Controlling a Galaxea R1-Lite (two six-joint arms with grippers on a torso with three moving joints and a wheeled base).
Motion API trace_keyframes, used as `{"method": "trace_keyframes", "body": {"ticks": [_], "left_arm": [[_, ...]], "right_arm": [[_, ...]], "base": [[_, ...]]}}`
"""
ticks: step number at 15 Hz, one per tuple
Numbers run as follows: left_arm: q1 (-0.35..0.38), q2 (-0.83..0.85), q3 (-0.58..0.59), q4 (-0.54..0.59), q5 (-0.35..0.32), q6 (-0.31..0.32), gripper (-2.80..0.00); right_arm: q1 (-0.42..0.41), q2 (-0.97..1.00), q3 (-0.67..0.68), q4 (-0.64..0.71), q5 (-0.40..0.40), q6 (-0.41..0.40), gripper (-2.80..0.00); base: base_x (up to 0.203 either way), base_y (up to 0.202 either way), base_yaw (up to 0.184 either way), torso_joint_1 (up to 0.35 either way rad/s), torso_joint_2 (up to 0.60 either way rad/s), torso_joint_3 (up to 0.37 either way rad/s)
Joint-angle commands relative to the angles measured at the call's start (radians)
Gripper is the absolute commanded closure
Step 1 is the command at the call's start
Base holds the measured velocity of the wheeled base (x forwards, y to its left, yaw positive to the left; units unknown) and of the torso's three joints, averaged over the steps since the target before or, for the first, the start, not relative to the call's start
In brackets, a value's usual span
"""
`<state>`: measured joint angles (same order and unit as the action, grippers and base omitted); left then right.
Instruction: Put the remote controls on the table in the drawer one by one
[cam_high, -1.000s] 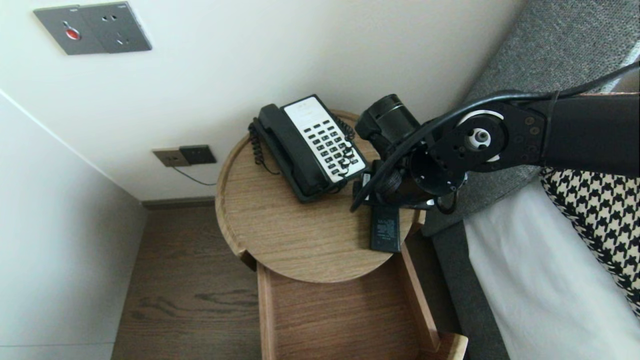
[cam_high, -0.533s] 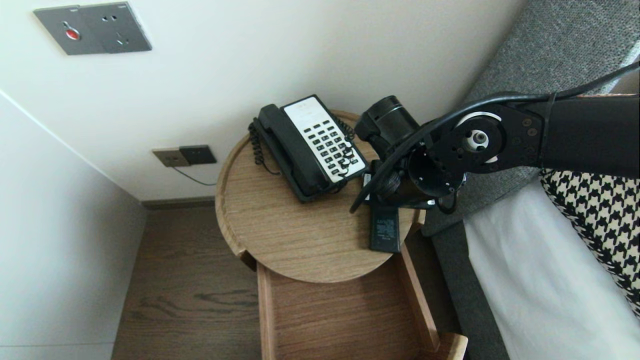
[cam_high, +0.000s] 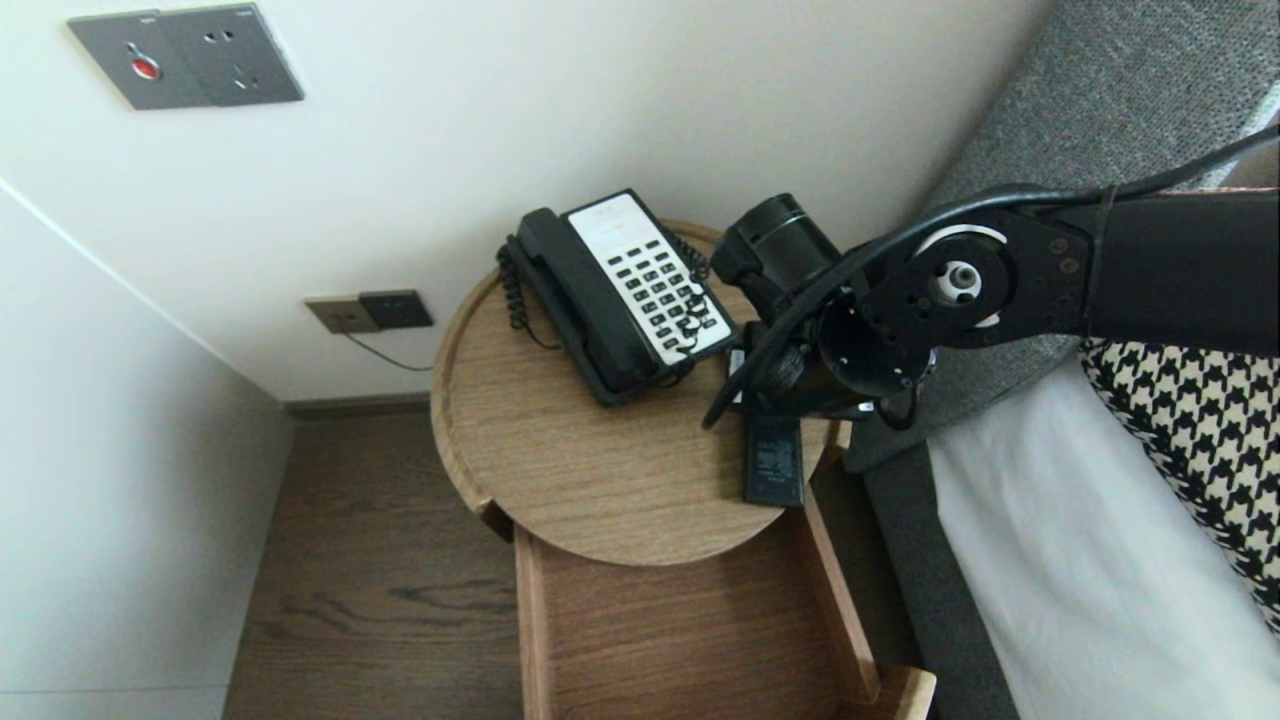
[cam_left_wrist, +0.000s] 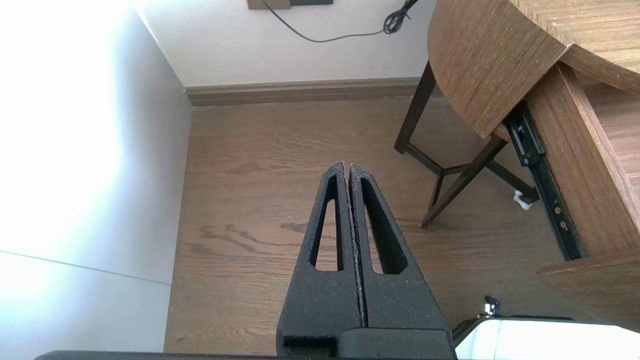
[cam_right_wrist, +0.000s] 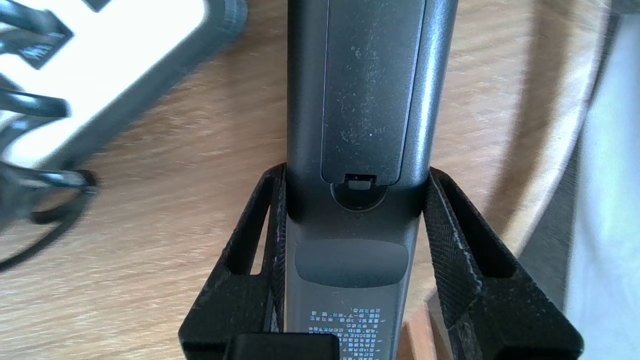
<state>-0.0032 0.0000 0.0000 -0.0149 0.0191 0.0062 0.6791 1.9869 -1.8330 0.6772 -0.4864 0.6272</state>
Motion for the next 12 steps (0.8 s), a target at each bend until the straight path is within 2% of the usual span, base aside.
{"method": "trace_keyframes", "body": {"ticks": [1, 8, 12], "left_arm": [[0.000, 0.000, 0.000, 0.000, 0.001, 0.000, 0.00], [0.000, 0.000, 0.000, 0.000, 0.001, 0.000, 0.00], [0.000, 0.000, 0.000, 0.000, 0.001, 0.000, 0.00]], "right_arm": [[0.000, -0.027, 0.007, 0.005, -0.009, 0.003, 0.00], [0.001, -0.139, 0.071, 0.011, -0.006, -0.007, 0.00], [0.019, -0.240, 0.152, 0.007, 0.002, -0.016, 0.00]], "base": [[0.000, 0.000, 0.000, 0.000, 0.00, 0.000], [0.000, 0.000, 0.000, 0.000, 0.00, 0.000], [0.000, 0.000, 0.000, 0.000, 0.00, 0.000]]}}
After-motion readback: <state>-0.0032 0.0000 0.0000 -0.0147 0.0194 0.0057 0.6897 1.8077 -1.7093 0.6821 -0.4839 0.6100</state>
